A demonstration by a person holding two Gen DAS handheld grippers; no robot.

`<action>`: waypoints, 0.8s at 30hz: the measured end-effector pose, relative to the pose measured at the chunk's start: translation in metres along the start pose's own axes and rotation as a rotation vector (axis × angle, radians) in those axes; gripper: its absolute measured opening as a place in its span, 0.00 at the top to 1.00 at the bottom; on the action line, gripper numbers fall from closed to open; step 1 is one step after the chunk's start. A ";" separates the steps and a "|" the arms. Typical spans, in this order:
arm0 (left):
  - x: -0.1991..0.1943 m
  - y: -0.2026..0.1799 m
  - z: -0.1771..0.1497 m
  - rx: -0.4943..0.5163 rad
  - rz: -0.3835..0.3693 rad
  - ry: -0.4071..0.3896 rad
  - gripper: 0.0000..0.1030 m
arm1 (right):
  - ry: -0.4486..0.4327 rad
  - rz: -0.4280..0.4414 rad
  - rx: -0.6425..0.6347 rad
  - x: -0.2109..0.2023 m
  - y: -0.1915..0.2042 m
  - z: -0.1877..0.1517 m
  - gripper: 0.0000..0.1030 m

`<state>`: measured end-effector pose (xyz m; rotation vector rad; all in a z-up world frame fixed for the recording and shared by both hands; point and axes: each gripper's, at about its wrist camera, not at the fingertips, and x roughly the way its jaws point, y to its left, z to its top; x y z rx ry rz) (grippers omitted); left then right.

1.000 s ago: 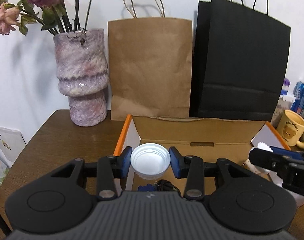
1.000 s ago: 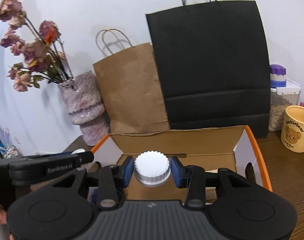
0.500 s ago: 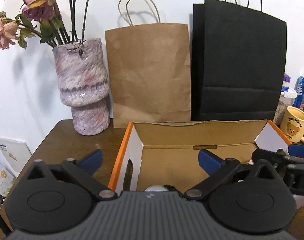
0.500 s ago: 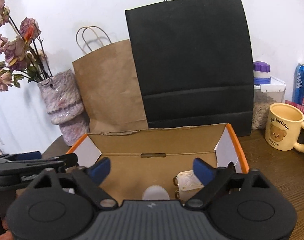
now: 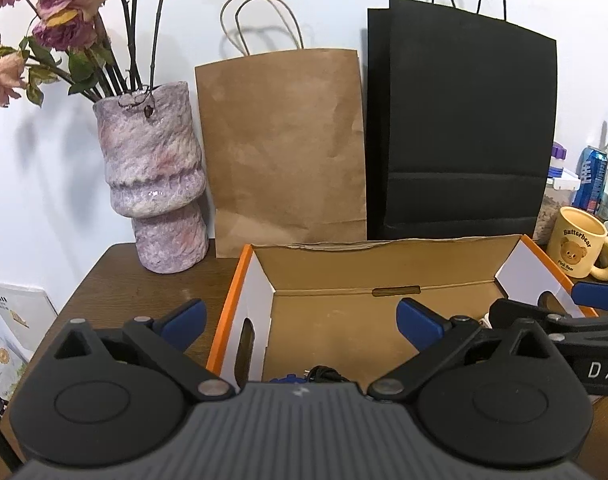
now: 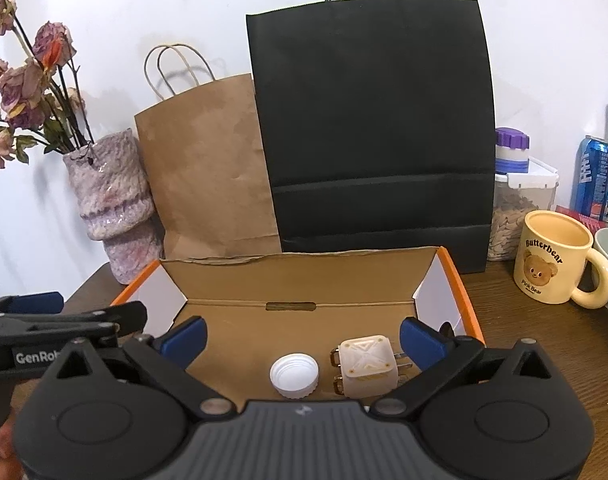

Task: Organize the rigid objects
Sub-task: 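Move both grippers back from the box toward the table items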

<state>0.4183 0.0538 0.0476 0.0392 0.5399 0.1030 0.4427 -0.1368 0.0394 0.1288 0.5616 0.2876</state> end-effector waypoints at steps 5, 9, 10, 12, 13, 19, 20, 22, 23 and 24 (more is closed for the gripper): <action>-0.004 0.000 0.000 -0.004 -0.033 -0.003 0.00 | -0.014 -0.008 -0.002 -0.007 -0.001 0.001 0.00; -0.008 0.002 -0.001 -0.010 -0.048 0.001 0.00 | -0.024 -0.017 -0.005 -0.014 -0.004 0.001 0.00; -0.010 0.002 -0.001 -0.016 -0.055 0.001 0.00 | -0.029 -0.020 -0.005 -0.017 -0.004 0.000 0.00; -0.014 0.004 -0.002 -0.027 -0.066 -0.005 0.00 | -0.041 -0.027 -0.004 -0.023 -0.006 0.001 0.00; -0.017 0.004 -0.003 -0.033 -0.072 -0.010 0.00 | -0.048 -0.031 -0.004 -0.027 -0.007 0.001 0.00; -0.040 0.012 -0.008 -0.076 -0.115 -0.040 0.00 | -0.070 -0.029 -0.006 -0.048 -0.013 -0.002 0.00; -0.044 0.014 -0.010 -0.082 -0.126 -0.043 0.00 | -0.074 -0.026 -0.006 -0.052 -0.014 -0.002 0.00; -0.051 0.017 -0.013 -0.093 -0.148 -0.042 0.00 | -0.080 -0.019 -0.006 -0.059 -0.016 -0.004 0.00; -0.055 0.019 -0.015 -0.101 -0.160 -0.043 0.00 | -0.083 -0.016 -0.007 -0.063 -0.017 -0.005 0.00; -0.059 0.020 -0.017 -0.107 -0.168 -0.043 0.00 | -0.086 -0.015 -0.008 -0.067 -0.017 -0.006 0.00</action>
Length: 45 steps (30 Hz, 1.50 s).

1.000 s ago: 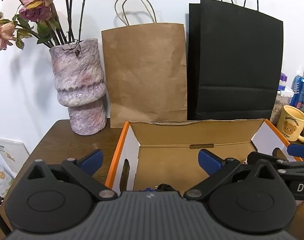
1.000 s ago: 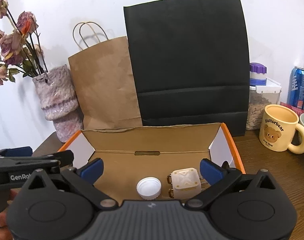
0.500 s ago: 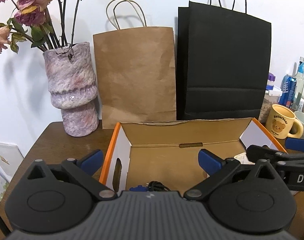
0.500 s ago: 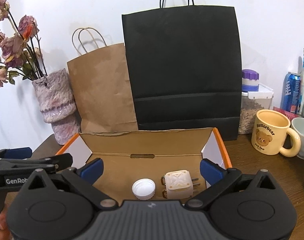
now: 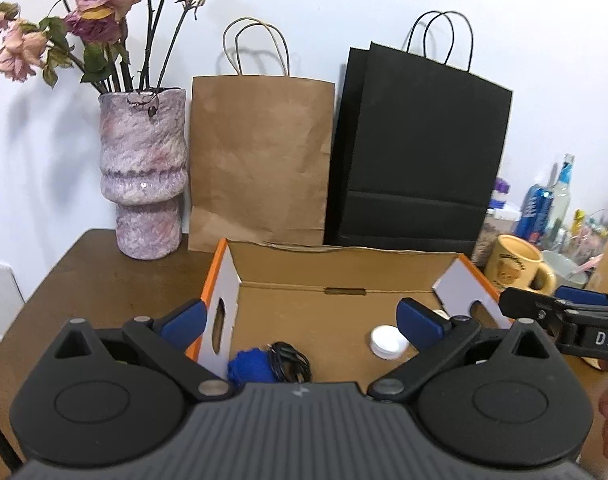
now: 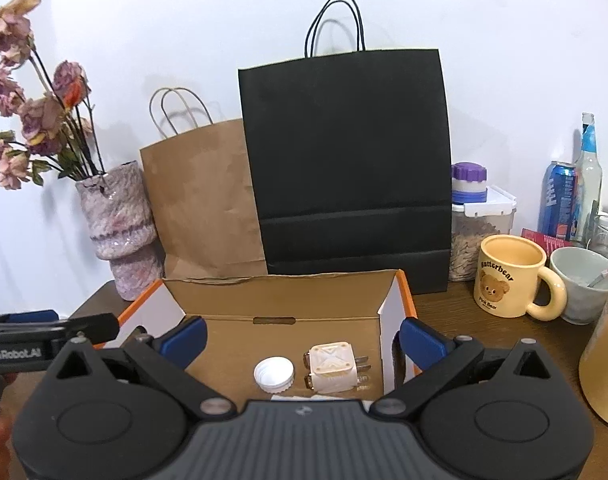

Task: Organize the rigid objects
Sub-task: 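Move both grippers back from the box toward the table items, then grasp the green spray bottle with the right gripper while left grasps the white container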

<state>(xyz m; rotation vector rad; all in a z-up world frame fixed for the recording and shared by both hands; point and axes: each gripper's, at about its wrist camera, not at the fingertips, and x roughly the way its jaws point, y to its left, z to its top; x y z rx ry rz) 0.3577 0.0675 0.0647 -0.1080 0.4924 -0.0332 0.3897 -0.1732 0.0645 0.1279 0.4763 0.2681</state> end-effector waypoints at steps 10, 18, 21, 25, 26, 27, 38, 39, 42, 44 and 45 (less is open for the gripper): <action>-0.039 -0.005 -0.018 -0.018 -0.037 0.005 0.00 | -0.022 0.020 -0.013 -0.036 -0.005 -0.008 0.00; -0.070 -0.008 -0.034 -0.046 -0.079 0.009 0.00 | -0.028 0.037 -0.024 -0.062 -0.006 -0.019 0.00; -0.082 -0.008 -0.039 -0.062 -0.085 0.010 0.02 | -0.024 0.041 -0.029 -0.072 -0.007 -0.025 0.00; -0.098 -0.008 -0.047 -0.080 -0.093 0.010 0.11 | -0.008 0.040 -0.038 -0.085 -0.009 -0.035 0.00; -0.102 -0.008 -0.050 -0.086 -0.093 0.012 0.11 | -0.005 0.040 -0.042 -0.088 -0.009 -0.037 0.00; -0.106 -0.008 -0.052 -0.092 -0.094 0.012 0.11 | -0.003 0.039 -0.046 -0.091 -0.009 -0.040 0.00; -0.141 -0.013 -0.086 -0.084 -0.069 0.030 0.16 | 0.056 0.026 -0.062 -0.126 -0.016 -0.094 0.00; -0.143 -0.014 -0.090 -0.075 -0.060 0.032 0.16 | 0.061 0.025 -0.062 -0.127 -0.017 -0.097 0.00; -0.147 -0.018 -0.101 -0.045 -0.024 0.032 0.16 | 0.081 0.020 -0.065 -0.132 -0.019 -0.110 0.00; -0.147 -0.020 -0.109 -0.026 -0.001 0.034 0.16 | 0.095 0.001 -0.071 -0.133 -0.021 -0.118 0.00; -0.147 -0.021 -0.112 -0.016 0.011 0.033 0.15 | 0.103 -0.009 -0.074 -0.133 -0.021 -0.122 0.00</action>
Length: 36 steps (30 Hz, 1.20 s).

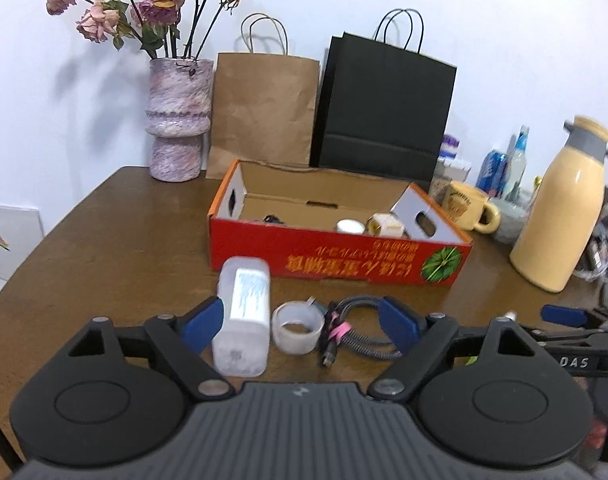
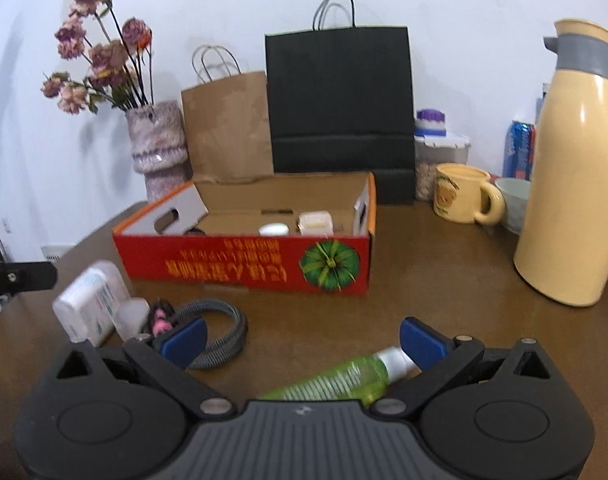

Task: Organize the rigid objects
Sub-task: 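Grasp the green spray bottle with the right gripper while left grasps the white container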

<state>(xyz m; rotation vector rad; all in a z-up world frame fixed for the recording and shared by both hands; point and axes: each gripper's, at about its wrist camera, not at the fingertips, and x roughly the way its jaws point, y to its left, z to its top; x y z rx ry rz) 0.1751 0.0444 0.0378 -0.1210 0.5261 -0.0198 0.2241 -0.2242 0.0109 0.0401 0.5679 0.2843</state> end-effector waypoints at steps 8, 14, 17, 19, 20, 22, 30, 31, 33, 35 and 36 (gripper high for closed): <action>0.018 0.005 -0.018 0.017 0.088 0.010 0.14 | 0.044 -0.086 0.003 0.012 -0.003 -0.015 0.00; 0.021 0.011 -0.020 0.006 0.092 0.008 0.14 | 0.094 -0.149 0.047 0.036 -0.004 -0.015 0.06; 0.021 0.013 -0.020 0.000 0.097 0.005 0.14 | 0.125 -0.153 0.080 0.045 -0.004 -0.016 0.17; 0.022 0.014 -0.019 -0.004 0.099 0.007 0.14 | 0.144 -0.140 0.094 0.048 -0.005 -0.018 0.39; 0.022 0.014 -0.019 -0.005 0.101 0.008 0.14 | 0.152 -0.138 0.099 0.049 -0.006 -0.019 0.43; 0.023 0.014 -0.017 -0.001 0.104 0.009 0.16 | 0.148 -0.146 0.094 0.048 -0.006 -0.019 0.53; 0.047 0.021 -0.003 -0.018 0.134 0.065 0.35 | 0.119 -0.120 0.064 0.045 -0.001 -0.023 0.65; 0.052 0.023 -0.001 -0.026 0.134 0.077 0.41 | 0.114 -0.122 0.058 0.045 0.000 -0.023 0.65; 0.062 0.026 0.002 -0.044 0.136 0.102 0.47 | 0.110 -0.118 0.052 0.045 0.001 -0.023 0.66; 0.069 0.028 0.002 -0.058 0.124 0.121 0.54 | 0.108 -0.115 0.051 0.046 0.001 -0.023 0.66; 0.073 0.029 0.002 -0.064 0.119 0.129 0.56 | 0.107 -0.112 0.052 0.046 0.000 -0.023 0.66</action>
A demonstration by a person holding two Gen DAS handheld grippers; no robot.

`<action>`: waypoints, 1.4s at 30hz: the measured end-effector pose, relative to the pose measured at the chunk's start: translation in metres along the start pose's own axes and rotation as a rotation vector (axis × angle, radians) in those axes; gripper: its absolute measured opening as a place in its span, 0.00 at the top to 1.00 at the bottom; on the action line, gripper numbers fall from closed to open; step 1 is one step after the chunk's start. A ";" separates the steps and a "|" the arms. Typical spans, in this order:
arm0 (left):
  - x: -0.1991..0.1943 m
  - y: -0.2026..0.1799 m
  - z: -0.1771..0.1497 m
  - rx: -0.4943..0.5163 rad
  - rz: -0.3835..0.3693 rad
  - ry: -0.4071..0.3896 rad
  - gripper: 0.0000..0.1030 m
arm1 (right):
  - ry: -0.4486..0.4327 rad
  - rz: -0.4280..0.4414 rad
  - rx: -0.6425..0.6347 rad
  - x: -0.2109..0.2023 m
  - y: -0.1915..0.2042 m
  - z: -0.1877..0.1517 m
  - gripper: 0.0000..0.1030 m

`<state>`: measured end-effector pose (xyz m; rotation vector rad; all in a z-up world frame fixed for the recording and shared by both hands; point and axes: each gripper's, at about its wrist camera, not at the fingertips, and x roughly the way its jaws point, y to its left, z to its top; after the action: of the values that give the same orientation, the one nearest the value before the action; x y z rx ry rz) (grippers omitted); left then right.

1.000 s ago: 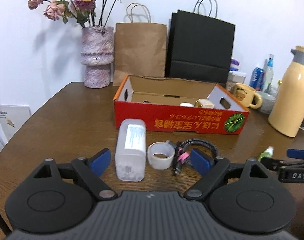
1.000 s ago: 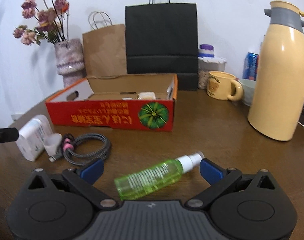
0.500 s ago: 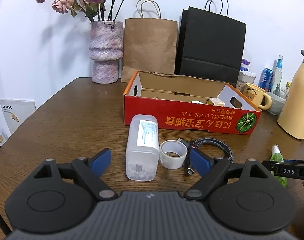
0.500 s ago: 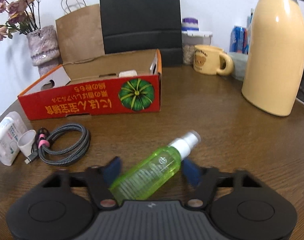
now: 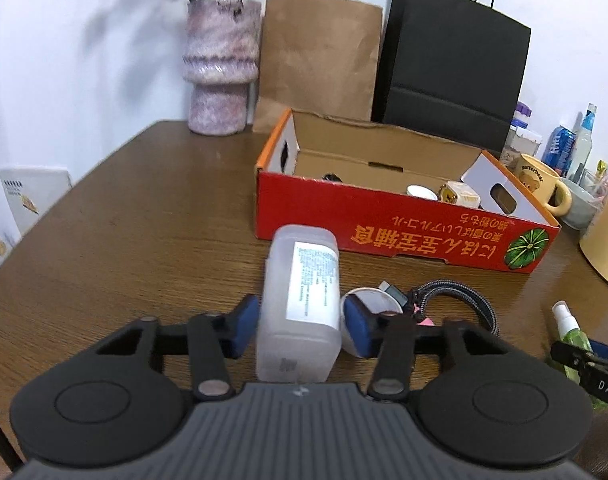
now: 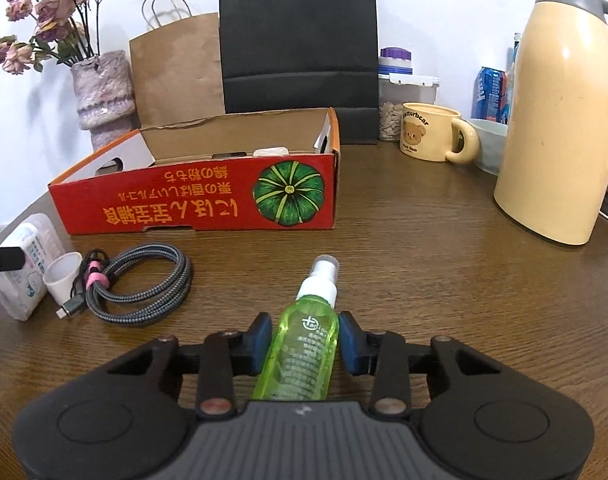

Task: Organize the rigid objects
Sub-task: 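Grasp the green spray bottle with the right gripper while left grasps the white container, then lift the green spray bottle and white container toward the cardboard box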

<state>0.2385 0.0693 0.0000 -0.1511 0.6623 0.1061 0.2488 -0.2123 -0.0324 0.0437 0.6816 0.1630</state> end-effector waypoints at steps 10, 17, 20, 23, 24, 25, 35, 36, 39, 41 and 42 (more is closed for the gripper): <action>0.016 -0.015 0.003 0.030 0.023 -0.019 0.59 | 0.000 0.038 0.019 0.003 -0.004 0.002 0.67; 0.019 -0.023 0.002 0.049 0.042 -0.044 0.59 | 0.005 0.071 0.026 0.002 -0.005 0.001 0.67; 0.018 -0.024 0.001 0.057 0.044 -0.053 0.59 | 0.002 0.075 0.030 0.001 -0.005 0.001 0.67; 0.017 -0.024 -0.001 0.073 0.051 -0.063 0.60 | 0.001 0.073 0.033 0.001 -0.005 0.000 0.67; 0.016 -0.026 -0.002 0.083 0.058 -0.068 0.60 | 0.000 0.073 0.032 0.001 -0.005 0.000 0.67; 0.015 -0.027 -0.004 0.094 0.067 -0.074 0.60 | 0.000 0.073 0.033 0.001 -0.005 0.000 0.67; -0.002 -0.029 -0.009 0.117 0.095 -0.142 0.60 | -0.013 0.082 0.045 -0.001 -0.008 -0.001 0.67; -0.003 -0.028 -0.009 0.115 0.094 -0.145 0.60 | -0.015 0.084 0.046 -0.001 -0.008 -0.001 0.67; -0.008 -0.027 -0.008 0.110 0.093 -0.161 0.60 | -0.019 0.089 0.048 -0.002 -0.009 -0.001 0.67; -0.011 -0.028 -0.009 0.107 0.095 -0.171 0.60 | -0.026 0.091 0.050 -0.003 -0.009 -0.001 0.67; -0.013 -0.028 -0.009 0.107 0.098 -0.173 0.60 | -0.033 0.090 0.051 -0.004 -0.009 -0.001 0.68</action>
<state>0.2273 0.0395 0.0039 -0.0065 0.5013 0.1754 0.2466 -0.2218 -0.0315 0.1262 0.6508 0.2304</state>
